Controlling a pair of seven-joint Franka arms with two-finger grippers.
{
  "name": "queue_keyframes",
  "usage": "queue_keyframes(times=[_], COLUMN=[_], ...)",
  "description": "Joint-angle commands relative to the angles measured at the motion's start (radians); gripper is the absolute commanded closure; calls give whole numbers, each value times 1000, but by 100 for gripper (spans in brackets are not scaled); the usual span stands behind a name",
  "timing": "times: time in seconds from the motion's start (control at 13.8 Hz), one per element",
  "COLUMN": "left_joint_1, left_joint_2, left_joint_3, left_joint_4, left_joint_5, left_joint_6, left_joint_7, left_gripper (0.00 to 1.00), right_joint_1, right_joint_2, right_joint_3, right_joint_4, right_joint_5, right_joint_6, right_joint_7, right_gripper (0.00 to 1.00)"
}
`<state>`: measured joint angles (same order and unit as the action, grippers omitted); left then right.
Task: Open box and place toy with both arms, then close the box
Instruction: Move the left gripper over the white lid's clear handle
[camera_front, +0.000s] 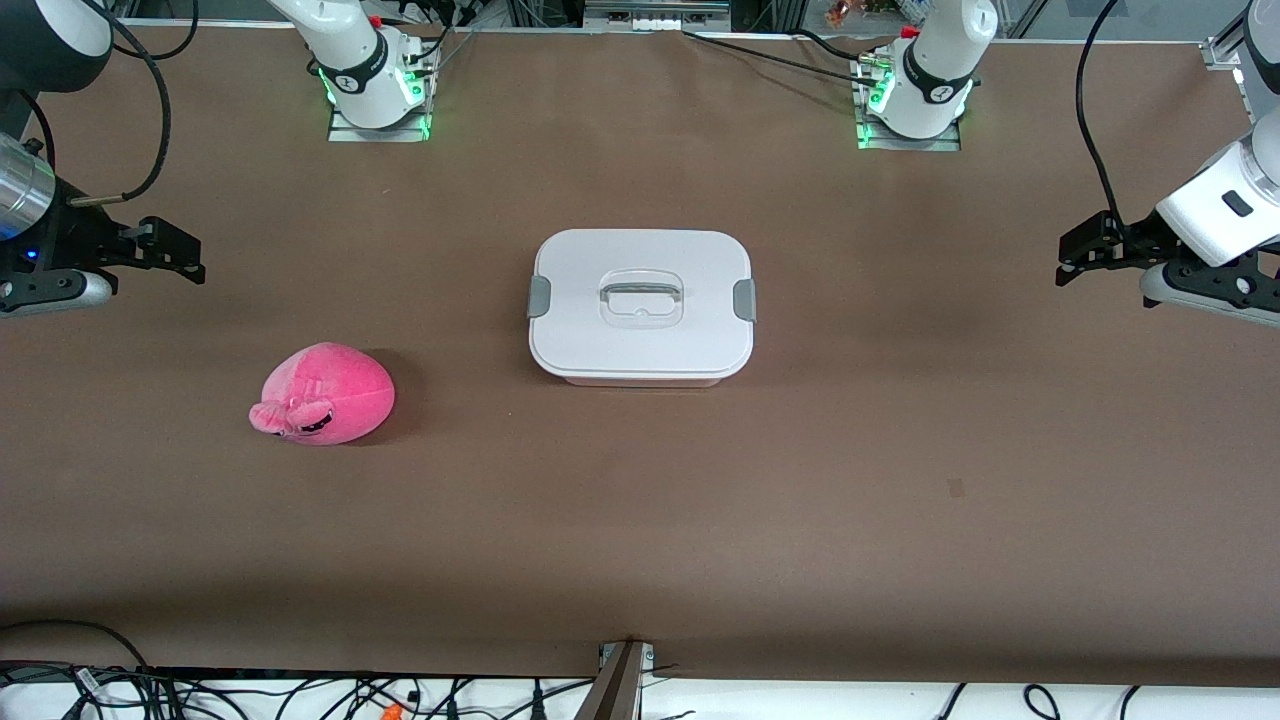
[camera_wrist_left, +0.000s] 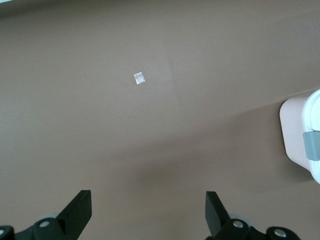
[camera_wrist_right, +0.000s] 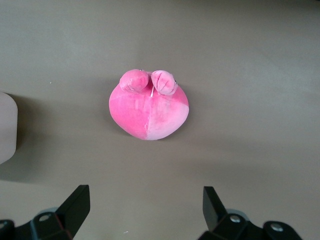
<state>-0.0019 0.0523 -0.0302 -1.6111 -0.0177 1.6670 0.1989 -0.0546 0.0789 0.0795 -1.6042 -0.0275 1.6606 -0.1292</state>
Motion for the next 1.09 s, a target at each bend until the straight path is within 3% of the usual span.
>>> queue_keyframes(times=[0.0,0.8,1.01], left_joint_1=[0,2,2], left_joint_2=[17,15,9], left_joint_3=[-5,-8,-68], left_joint_4=[42,43,45], left_joint_5=[-2,-1,-1], left_joint_6=[-33,-87,-104], left_joint_7=[-10,-19,-13], left_gripper=[0,0,0], right_joint_1=[1,1,1], right_joint_2=[5,5,5], right_joint_3=[2,0,-3], right_joint_4=[26,24,23], right_joint_5=[0,0,0], right_joint_6=[-21,-22,-24], right_joint_7=[-7,-7,-10], right_gripper=[0,0,0])
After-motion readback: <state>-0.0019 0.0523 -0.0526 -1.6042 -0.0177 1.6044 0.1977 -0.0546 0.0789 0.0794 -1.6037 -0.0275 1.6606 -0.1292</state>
